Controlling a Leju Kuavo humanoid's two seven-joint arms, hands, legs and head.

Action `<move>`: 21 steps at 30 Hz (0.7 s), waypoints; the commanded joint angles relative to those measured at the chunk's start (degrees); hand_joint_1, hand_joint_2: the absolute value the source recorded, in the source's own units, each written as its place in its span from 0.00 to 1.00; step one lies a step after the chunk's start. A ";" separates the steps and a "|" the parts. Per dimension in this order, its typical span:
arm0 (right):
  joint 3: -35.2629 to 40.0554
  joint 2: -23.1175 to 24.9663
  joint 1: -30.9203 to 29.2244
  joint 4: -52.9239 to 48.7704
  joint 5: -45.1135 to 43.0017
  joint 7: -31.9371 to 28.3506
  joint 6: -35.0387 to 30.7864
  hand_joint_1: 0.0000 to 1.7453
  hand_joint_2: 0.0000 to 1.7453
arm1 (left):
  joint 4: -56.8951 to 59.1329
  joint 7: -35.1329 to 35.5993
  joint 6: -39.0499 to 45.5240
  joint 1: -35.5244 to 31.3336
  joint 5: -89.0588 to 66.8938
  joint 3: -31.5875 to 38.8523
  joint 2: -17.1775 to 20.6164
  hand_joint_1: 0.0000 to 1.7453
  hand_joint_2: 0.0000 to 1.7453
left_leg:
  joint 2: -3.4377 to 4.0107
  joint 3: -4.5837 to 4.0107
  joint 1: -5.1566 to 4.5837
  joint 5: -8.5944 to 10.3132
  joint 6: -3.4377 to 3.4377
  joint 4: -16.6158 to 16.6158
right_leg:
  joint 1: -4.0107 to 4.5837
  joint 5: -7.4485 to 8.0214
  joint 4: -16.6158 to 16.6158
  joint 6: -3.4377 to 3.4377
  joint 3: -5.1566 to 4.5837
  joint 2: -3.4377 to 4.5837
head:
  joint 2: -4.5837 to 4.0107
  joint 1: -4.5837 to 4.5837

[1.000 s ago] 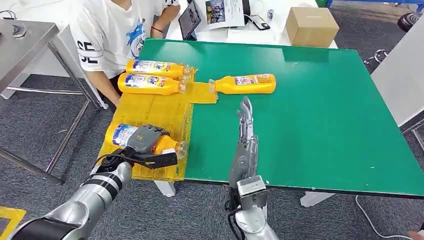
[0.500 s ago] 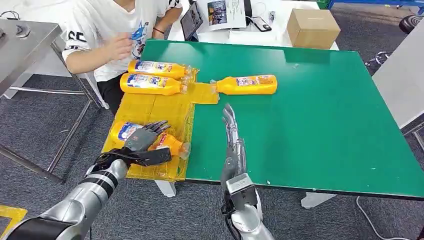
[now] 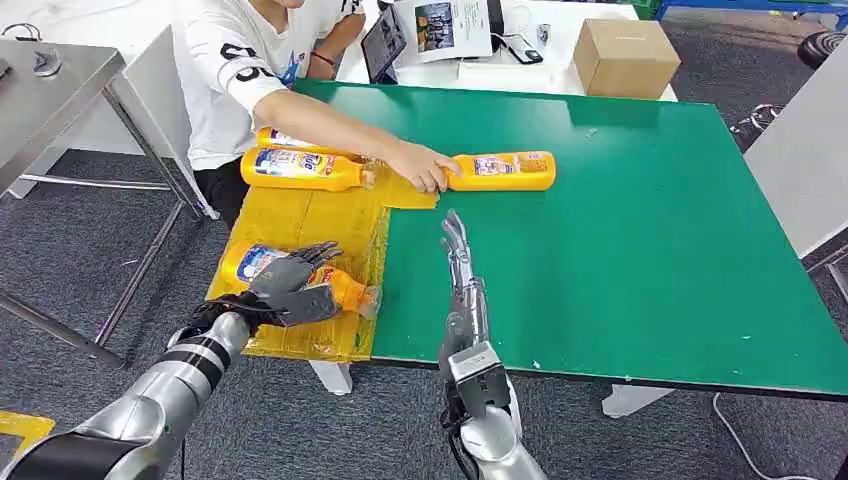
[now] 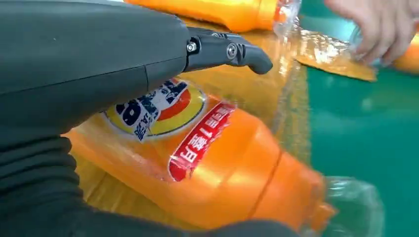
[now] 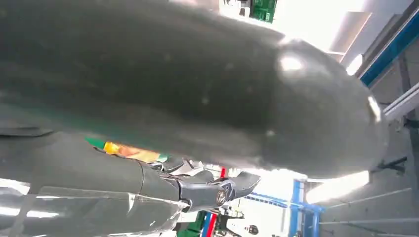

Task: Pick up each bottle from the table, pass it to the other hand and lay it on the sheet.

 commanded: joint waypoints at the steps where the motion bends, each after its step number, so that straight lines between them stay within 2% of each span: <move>1: -1.27 -0.19 -2.16 5.05 0.30 0.09 0.63 0.00 0.00 | -1.27 -4.11 0.66 3.95 8.27 7.41 -2.27 0.00 0.00 | 0.15 0.22 0.03 -0.03 -0.07 -0.11 | 0.03 0.04 -0.14 -0.08 0.17 0.21 | 0.00 0.00; 2: -1.27 -0.19 -2.16 5.05 0.30 0.09 0.63 0.00 0.00 | -1.27 -4.11 0.66 3.95 8.27 7.41 -2.27 0.00 0.00 | 0.17 0.16 0.03 -0.03 -0.07 -0.07 | 0.03 0.03 -0.09 -0.07 0.08 0.21 | 0.00 0.00; 5: -0.31 -0.14 -1.85 5.13 2.93 1.45 -1.09 0.00 0.00 | -12.58 -10.14 12.39 6.74 23.02 19.71 -7.93 0.00 0.00 | 0.04 0.15 0.07 -0.03 -0.09 -0.07 | 0.07 0.00 -0.12 -0.10 0.11 0.11 | 0.00 0.02; 6: 0.03 -0.09 -1.71 5.37 3.78 1.94 -1.58 0.00 0.00 | -18.86 -10.14 14.41 8.64 27.36 20.66 -9.30 0.00 1.00 | 0.01 0.07 0.03 -0.01 -0.05 -0.04 | 0.03 0.00 -0.08 -0.06 0.04 0.05 | 0.00 0.00; 9: 0.99 -0.11 -1.54 6.66 6.18 3.08 -3.34 0.00 0.00 | -36.77 -10.14 22.30 12.84 39.87 20.45 -11.28 0.00 1.00 | 0.04 -0.11 0.13 -0.07 -0.07 0.09 | 0.13 0.00 -0.04 -0.08 -0.14 0.07 | 0.00 0.02; 12: 0.90 -0.56 -1.43 7.68 7.58 3.33 -4.70 0.00 0.00 | -44.55 -10.14 25.72 14.64 43.28 20.30 -11.50 0.00 1.00 | 0.22 -0.17 0.08 -0.06 -0.05 0.03 | 0.09 0.01 -0.04 -0.05 -0.26 0.17 | 0.00 0.02; 16: 0.69 -0.81 -1.37 8.00 7.96 3.37 -4.83 0.00 0.00 | -46.55 -10.14 26.00 15.42 44.77 20.96 -12.07 0.00 1.00 | 0.24 0.00 0.12 -0.16 -0.12 0.00 | 0.12 -0.06 -0.09 -0.11 -0.08 0.23 | 0.00 -0.02; 21: 0.69 -0.81 -1.37 8.00 7.96 3.37 -4.83 0.00 0.00 | -46.55 -10.14 26.00 15.42 44.77 20.96 -12.07 0.00 1.00 | 0.19 -0.19 0.05 -0.04 -0.06 -0.02 | 0.06 0.01 -0.07 -0.05 -0.29 0.13 | 0.00 0.00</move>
